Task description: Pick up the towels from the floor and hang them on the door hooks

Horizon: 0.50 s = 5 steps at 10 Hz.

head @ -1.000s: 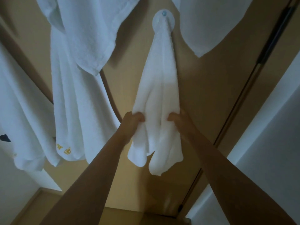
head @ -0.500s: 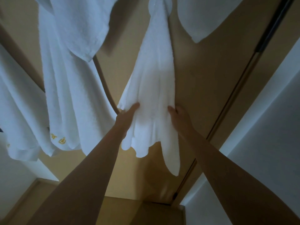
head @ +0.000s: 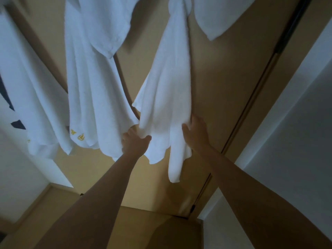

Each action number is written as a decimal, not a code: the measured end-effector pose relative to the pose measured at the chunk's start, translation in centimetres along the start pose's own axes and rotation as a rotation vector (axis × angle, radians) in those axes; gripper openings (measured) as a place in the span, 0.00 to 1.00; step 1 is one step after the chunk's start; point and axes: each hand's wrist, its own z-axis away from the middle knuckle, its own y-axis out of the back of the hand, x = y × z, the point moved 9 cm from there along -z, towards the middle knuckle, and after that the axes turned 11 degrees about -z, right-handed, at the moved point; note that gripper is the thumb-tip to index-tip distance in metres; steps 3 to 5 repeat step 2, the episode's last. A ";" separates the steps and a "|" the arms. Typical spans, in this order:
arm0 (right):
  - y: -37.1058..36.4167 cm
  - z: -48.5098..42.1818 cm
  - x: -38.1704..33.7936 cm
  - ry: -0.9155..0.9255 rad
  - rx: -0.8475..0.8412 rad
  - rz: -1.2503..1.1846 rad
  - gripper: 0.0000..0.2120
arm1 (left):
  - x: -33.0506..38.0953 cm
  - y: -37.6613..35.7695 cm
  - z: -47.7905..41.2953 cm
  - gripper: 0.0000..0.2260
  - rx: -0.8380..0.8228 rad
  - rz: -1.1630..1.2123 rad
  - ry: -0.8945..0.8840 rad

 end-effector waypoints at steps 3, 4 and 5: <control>-0.2 3.8 -1.2 -0.008 -0.034 -0.004 0.22 | -0.3 1.6 1.5 0.31 -0.017 -0.128 -0.182; -0.2 3.8 -1.2 -0.008 -0.034 -0.004 0.22 | -0.3 1.6 1.5 0.31 -0.017 -0.128 -0.182; -0.2 3.8 -1.2 -0.008 -0.034 -0.004 0.22 | -0.3 1.6 1.5 0.31 -0.017 -0.128 -0.182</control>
